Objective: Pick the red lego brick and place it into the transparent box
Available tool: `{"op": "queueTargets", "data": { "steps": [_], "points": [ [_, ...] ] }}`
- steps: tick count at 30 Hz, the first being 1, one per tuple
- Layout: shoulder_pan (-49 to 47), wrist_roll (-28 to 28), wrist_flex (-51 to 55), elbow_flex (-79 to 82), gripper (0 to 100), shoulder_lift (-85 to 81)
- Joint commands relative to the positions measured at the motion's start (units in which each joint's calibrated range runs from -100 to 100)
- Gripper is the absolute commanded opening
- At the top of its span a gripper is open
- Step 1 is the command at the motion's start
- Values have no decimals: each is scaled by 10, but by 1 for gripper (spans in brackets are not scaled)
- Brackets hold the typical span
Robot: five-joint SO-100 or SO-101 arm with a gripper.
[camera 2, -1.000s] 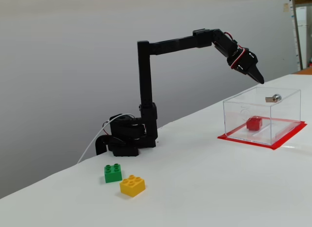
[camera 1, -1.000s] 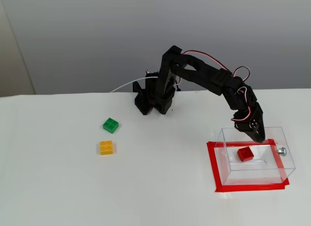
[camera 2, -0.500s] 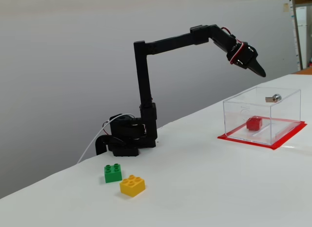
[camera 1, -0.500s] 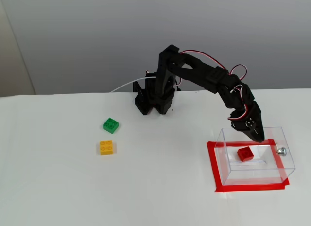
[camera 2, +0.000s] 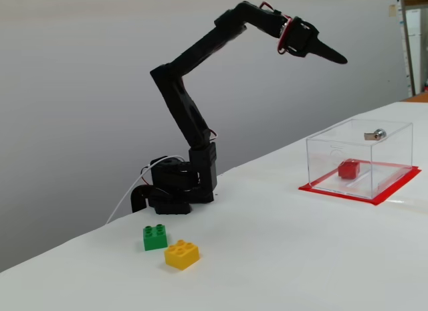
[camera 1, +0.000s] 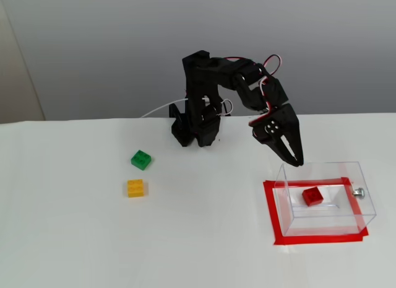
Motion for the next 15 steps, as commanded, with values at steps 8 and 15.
{"op": "queueTargets", "data": {
  "steps": [8, 15],
  "points": [
    [177, -3, 25, 14, 1, -139],
    [267, -2, 17, 126, 1, -255]
  ]
}}
